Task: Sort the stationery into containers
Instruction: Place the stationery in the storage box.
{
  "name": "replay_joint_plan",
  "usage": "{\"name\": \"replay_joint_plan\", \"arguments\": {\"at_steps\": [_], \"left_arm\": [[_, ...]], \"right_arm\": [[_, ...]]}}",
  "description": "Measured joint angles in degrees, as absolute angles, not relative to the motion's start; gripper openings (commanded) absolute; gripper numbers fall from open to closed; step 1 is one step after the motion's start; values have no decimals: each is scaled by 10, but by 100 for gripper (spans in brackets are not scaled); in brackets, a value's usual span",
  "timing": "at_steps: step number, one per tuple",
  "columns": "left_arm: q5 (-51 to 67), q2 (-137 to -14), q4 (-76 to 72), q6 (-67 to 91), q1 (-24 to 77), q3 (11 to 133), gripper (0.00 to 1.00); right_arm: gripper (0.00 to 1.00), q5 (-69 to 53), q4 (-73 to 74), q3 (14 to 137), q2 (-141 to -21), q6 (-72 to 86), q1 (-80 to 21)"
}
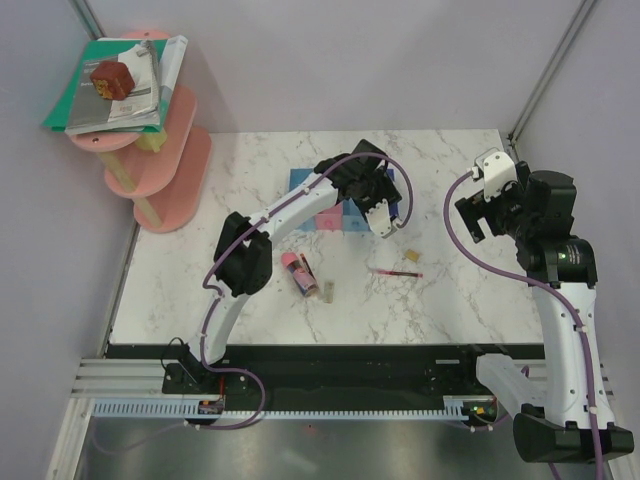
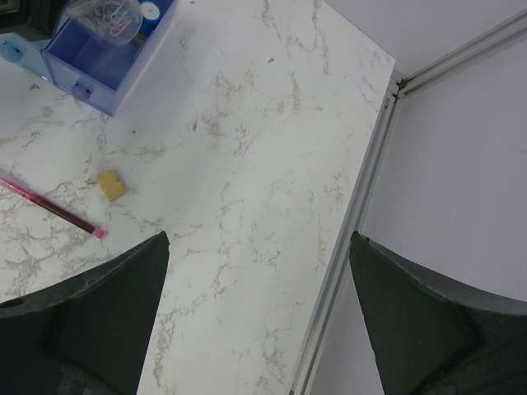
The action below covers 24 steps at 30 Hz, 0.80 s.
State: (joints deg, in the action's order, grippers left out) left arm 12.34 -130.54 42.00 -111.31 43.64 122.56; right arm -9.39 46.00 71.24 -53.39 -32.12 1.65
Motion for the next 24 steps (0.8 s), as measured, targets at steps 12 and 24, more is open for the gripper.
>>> {"name": "replay_joint_plan", "arguments": {"at_steps": [12, 24], "left_arm": [[117, -1305, 442, -1120, 436, 1218, 2], [93, -1301, 458, -1120, 443, 1206, 2]], "right_arm": [[98, -98, 460, 712, -533, -313, 17], [98, -104, 462, 712, -533, -308, 17]]}}
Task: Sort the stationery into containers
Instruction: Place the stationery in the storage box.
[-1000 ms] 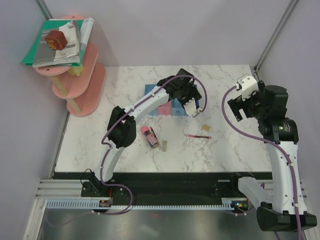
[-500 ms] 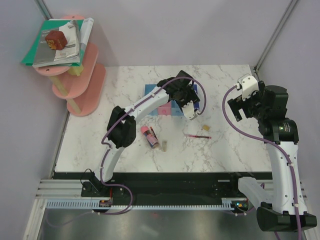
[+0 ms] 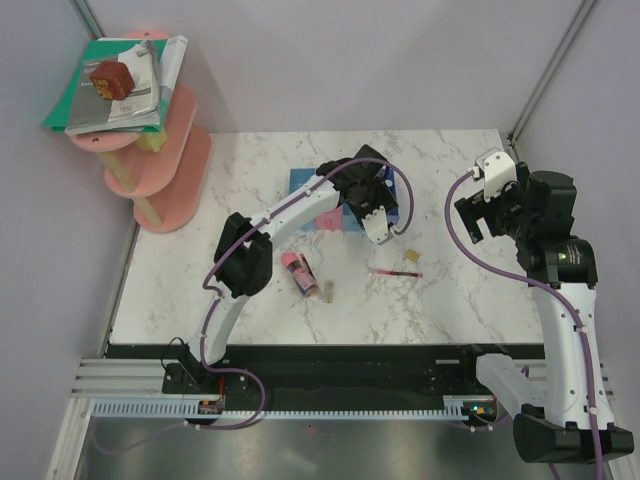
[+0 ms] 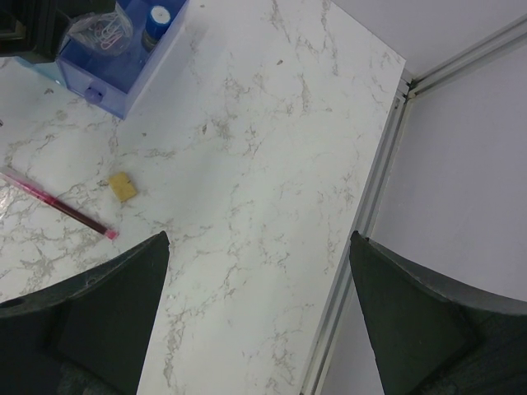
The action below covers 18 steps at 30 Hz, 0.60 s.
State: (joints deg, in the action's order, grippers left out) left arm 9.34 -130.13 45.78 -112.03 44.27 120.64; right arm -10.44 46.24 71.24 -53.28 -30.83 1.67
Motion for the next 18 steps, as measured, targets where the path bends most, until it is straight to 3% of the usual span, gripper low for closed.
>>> {"name": "replay_joint_plan", "arguments": {"at_steps": [18], "left_arm": [[65, -1347, 476, -1122, 445, 1262, 2]], "right_arm": [[98, -107, 464, 712, -524, -302, 17]]}}
